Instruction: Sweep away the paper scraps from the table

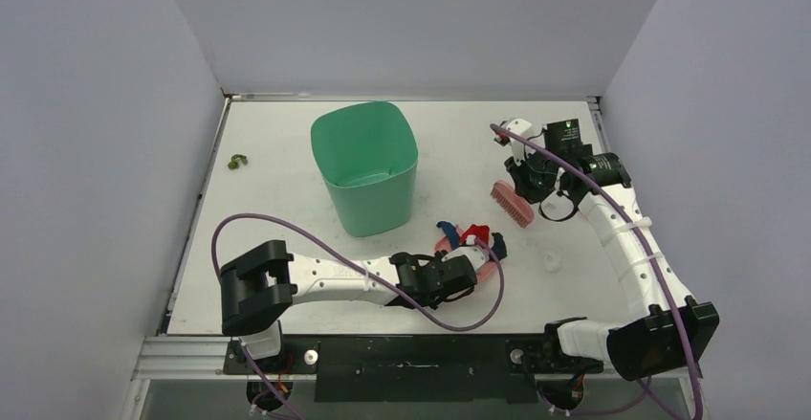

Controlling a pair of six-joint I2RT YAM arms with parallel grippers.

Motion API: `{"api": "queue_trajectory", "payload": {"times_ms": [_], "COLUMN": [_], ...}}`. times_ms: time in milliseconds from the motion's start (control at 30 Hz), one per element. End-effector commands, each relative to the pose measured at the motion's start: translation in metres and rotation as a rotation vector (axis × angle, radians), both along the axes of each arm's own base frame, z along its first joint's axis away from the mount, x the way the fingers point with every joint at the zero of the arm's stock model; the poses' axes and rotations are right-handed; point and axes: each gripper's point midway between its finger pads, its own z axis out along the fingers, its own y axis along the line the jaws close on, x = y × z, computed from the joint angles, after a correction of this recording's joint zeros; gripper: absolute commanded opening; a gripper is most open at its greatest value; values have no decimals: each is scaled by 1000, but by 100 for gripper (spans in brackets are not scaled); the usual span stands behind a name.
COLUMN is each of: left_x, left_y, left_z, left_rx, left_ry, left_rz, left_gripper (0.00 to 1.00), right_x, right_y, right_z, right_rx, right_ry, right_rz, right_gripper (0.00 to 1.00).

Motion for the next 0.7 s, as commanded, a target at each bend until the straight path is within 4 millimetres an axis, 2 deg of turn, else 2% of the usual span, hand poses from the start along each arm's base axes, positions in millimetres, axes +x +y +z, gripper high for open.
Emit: {"api": "queue_trajectory", "payload": {"times_ms": [0, 167, 367, 533, 667], "left_x": [3, 0, -2, -2, 0], "left_y": [-14, -10, -13, -17, -20], "left_z": [39, 40, 33, 28, 27], "left_rx": [-80, -33, -11, 7, 6], "left_ry": [-15, 11, 26, 36, 33], "left_rz": [-14, -34, -46, -49, -52], "left_gripper": [0, 0, 0, 0, 0], "right_x": [7, 3, -5, -18, -32], "right_y": [-34, -35, -8, 23, 42], "right_z": [-15, -44, -72, -81, -70], "right_rx": [-112, -107, 1, 104, 166], "right_ry": [-45, 14, 132, 224, 245], "right_rz": [-159, -201, -165, -98, -22], "right_gripper": [5, 5, 5, 5, 5]}}
